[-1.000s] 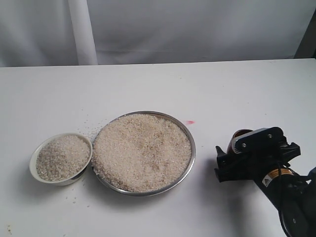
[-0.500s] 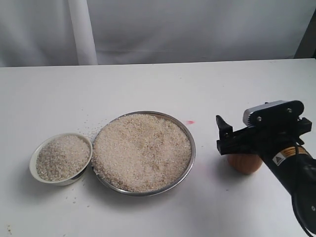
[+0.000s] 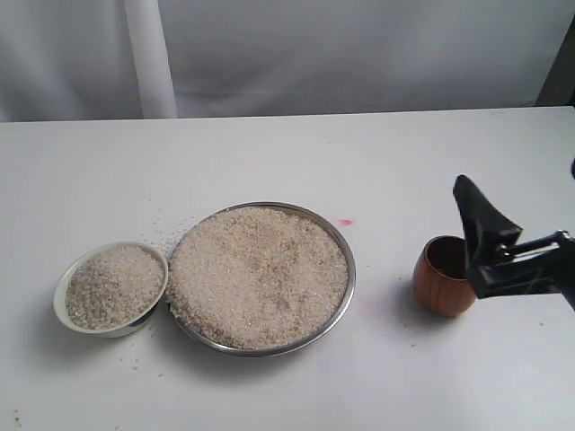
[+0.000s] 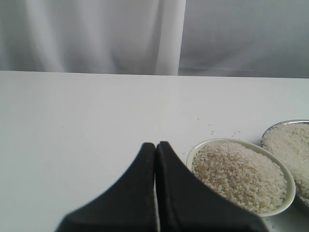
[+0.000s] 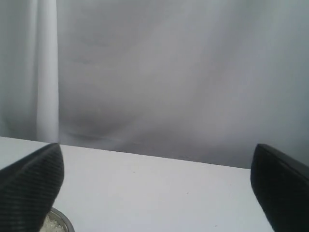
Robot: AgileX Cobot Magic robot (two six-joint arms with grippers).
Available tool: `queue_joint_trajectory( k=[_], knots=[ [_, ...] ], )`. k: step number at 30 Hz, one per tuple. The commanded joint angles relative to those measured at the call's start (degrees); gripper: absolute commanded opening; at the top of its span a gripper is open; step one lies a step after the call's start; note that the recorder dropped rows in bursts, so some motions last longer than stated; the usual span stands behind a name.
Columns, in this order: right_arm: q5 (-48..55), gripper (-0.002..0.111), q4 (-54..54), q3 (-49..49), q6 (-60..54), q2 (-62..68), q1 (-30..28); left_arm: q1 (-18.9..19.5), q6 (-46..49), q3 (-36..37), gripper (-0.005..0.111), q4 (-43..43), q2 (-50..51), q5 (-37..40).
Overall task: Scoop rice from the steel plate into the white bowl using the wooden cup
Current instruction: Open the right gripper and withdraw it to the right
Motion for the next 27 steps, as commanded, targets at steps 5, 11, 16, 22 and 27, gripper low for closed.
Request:
queue_joint_trajectory(
  k=[5,11,16,22,27],
  knots=[
    [-0.59,0.078,3.19,2.85,-0.10,-4.48,1.47,-0.30,-0.14,-0.34,0.000,-0.33,0.02,-0.39],
    [-0.59,0.035,2.61,2.85,-0.10,-4.48,1.47,-0.30,-0.14,-0.34,0.000,-0.33,0.02,-0.39],
    [-0.59,0.000,0.99,2.85,0.05,-4.48,1.47,-0.30,-0.14,-0.34,0.000,-0.33,0.02,-0.39],
    [-0.59,0.000,0.99,2.85,0.05,-4.48,1.47,-0.30,-0.14,-0.34,0.000,-0.33,0.02,-0.39],
    [-0.59,0.000,0.99,2.85,0.05,-4.48,1.47,-0.30,-0.14,-0.34,0.000,-0.33,0.02,-0.39]
  ],
)
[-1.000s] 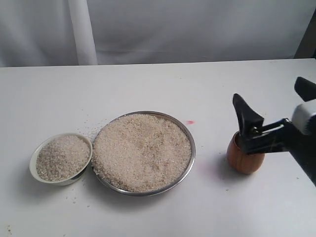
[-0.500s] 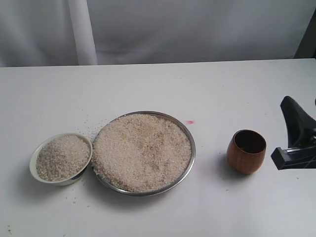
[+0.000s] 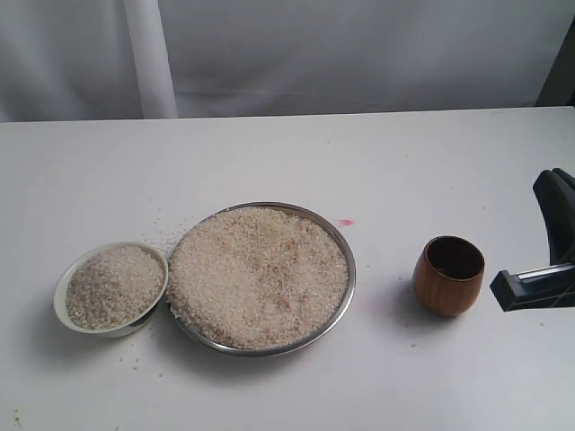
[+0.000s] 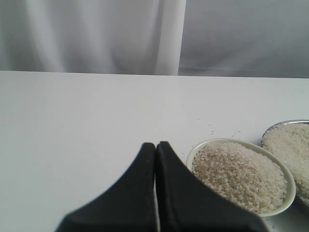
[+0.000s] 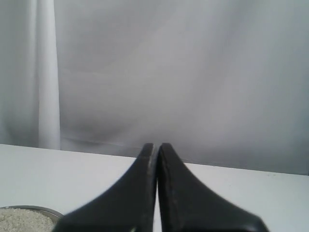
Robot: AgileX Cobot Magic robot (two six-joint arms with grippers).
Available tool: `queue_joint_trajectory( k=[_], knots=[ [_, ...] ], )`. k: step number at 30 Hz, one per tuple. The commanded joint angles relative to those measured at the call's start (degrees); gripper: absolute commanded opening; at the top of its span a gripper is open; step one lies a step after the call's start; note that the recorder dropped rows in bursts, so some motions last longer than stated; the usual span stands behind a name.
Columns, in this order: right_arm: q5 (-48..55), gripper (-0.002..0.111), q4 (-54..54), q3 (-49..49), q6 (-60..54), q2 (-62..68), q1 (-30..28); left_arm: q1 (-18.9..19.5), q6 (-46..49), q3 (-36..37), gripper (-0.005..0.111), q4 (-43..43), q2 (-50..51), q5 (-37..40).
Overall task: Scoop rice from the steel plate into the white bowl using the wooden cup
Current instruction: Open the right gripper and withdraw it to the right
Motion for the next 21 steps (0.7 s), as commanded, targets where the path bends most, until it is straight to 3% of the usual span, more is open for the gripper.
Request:
queue_joint_trajectory(
  k=[1,15,21],
  knots=[
    [-0.25,0.000,-0.85,0.46,0.05,-0.26,0.11,-0.30,-0.14,-0.34,0.000,-0.33,0.02,-0.39],
    [0.27,0.000,2.27,0.46,-0.20,-0.26,0.11,-0.30,-0.14,-0.34,0.000,-0.33,0.02,-0.39],
    [20.02,0.000,2.08,0.35,-10.75,-11.95,0.00,-0.30,-0.14,-0.34,0.000,-0.33,0.02,-0.39]
  ],
)
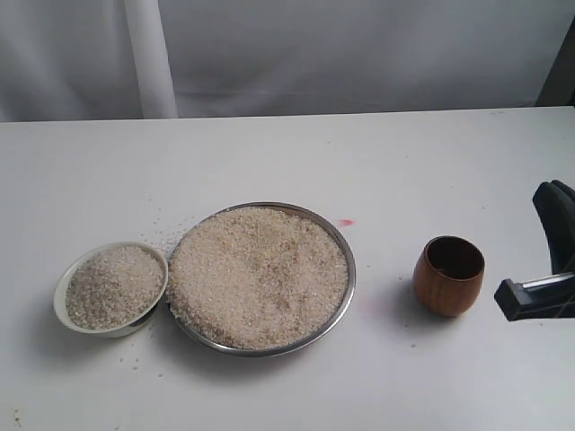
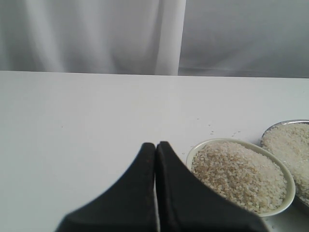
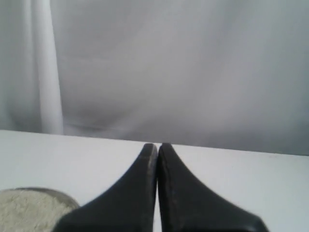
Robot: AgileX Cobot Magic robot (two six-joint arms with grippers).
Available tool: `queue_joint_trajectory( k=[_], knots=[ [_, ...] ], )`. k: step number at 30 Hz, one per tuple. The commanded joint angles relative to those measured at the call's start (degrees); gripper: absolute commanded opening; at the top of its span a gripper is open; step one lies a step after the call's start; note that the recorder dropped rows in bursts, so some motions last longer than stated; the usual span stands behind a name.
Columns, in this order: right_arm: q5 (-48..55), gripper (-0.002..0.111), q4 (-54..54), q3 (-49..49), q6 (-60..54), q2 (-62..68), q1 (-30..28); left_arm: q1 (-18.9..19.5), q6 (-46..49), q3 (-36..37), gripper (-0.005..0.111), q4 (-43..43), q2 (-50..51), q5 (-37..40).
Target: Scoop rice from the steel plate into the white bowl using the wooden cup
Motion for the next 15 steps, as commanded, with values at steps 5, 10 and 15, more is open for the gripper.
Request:
queue_joint_trajectory(
  k=[5,10,15],
  knots=[
    [23.58,0.000,-1.58,0.35,-18.87,-20.96,-4.15,-0.30,-0.14,-0.34,0.000,-0.33,0.02,-0.39],
    [35.25,0.000,-2.29,0.35,-21.56,-32.42,-14.98,-0.30,-0.14,-0.34,0.000,-0.33,0.02,-0.39],
    [44.49,0.000,-6.18,0.35,-22.46,-43.50,-24.44,-0.30,-0.14,-0.34,0.000,-0.33,0.02,-0.39]
  ],
)
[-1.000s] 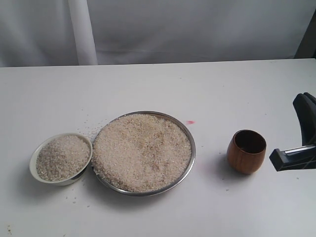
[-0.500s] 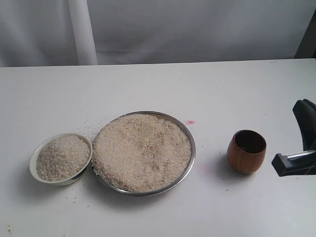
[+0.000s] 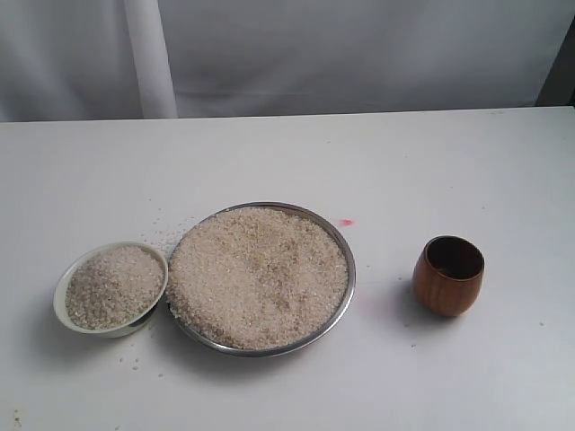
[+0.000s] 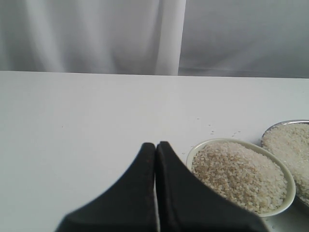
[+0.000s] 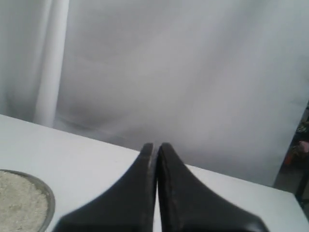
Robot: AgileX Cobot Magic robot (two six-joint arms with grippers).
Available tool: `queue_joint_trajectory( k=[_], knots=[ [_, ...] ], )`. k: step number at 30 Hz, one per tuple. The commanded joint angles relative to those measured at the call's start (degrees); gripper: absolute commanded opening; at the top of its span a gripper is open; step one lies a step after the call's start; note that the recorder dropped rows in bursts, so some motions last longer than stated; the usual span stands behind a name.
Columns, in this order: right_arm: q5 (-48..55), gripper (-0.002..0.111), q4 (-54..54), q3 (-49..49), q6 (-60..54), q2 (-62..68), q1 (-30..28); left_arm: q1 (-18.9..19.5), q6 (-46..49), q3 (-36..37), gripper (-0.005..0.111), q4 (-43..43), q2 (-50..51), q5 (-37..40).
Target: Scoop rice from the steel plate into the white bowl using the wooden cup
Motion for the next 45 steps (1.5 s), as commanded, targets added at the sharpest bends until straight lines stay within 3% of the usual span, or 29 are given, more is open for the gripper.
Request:
queue_joint_trajectory(
  k=[1,4,17,19,23,26,33,45],
  knots=[
    [8.80,0.000,-4.30,0.22,-1.13,-9.22,-7.43,-0.30,-0.14,-0.34,0.000,-0.33,0.02,-0.39],
    [11.66,0.000,-4.32,0.22,-1.23,-13.73,-9.65,-0.30,-0.14,-0.34,0.000,-0.33,0.02,-0.39],
    [12.41,0.000,-3.89,0.22,-0.27,-14.60,-9.54,-0.30,-0.14,-0.34,0.000,-0.33,0.02,-0.39],
    [12.64,0.000,-7.37,0.33,3.68,-14.60,-9.54,-0.30,-0.14,-0.34,0.000,-0.33,0.02,-0.39],
    [12.53,0.000,-28.36,0.33,24.51,-14.60,-9.54,-0.30,-0.14,-0.34,0.000,-0.33,0.02,-0.39],
    [13.80,0.000,-37.78,0.33,35.11,-15.02,-9.54,-0.30,-0.14,-0.34,0.000,-0.33,0.02,-0.39],
    [24.34,0.000,-40.36,0.33,36.16,-20.89,-9.76,-0.30,-0.14,-0.34,0.000,-0.33,0.02,-0.39],
    [31.75,0.000,-43.76,2.46,36.41,-20.89,-9.76,-0.30,-0.14,-0.34,0.000,-0.33,0.02,-0.39]
  ],
)
